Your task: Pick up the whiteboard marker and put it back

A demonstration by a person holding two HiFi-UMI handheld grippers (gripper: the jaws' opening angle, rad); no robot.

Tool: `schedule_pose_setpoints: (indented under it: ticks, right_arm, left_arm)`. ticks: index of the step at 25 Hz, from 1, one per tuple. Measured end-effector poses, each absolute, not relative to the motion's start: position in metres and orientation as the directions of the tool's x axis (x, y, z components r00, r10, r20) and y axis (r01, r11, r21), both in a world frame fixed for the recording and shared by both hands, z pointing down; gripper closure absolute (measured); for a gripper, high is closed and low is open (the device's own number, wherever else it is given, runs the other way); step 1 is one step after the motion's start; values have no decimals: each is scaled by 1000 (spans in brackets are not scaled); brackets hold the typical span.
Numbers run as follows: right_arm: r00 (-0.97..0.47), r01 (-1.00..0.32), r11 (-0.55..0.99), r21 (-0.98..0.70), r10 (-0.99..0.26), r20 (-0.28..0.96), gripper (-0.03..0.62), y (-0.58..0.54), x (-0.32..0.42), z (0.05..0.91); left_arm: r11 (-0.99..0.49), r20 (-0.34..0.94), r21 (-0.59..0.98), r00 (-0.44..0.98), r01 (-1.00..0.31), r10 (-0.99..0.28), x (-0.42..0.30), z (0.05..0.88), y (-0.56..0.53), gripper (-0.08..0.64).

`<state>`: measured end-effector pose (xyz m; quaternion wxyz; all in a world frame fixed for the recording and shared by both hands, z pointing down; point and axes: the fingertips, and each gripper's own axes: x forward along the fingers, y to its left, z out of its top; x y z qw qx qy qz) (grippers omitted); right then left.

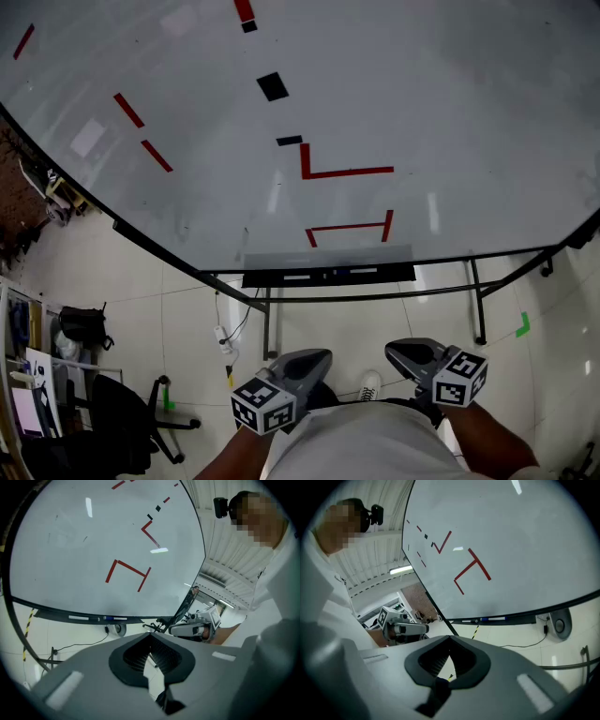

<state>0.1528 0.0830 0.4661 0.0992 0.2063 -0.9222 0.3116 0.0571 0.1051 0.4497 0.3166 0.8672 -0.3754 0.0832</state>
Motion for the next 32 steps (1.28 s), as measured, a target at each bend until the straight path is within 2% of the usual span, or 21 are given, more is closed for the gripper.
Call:
schedule_pose_setpoints:
  ticks: [9,14,18,24,32]
  right_arm:
    - [-860,-504,723,-472,-367,355,591,48,113,463]
    - [-832,-549,709,-443,-409,376,591,33,93,460]
    - [-786,-605,706,-368,-453,421,591,21,83,463]
    - [-698,-653,740,-159,-507,505,591,11,59,468]
    - [-672,-664,737,-125,-514,533,591,-3,52,480]
  left_arm:
    - [-577,410,446,729,-684,-548,16,457,60,543]
    - [-624,382,446,767,-642,-516,1,452,27,543]
    - [-661,384,435,789,-612,-479,-9,457,15,543]
    - [-725,406,391,813,-567,-417,-31,465,14,543]
    - [-736,427,366,805,-569,-411,-40,474,5,543]
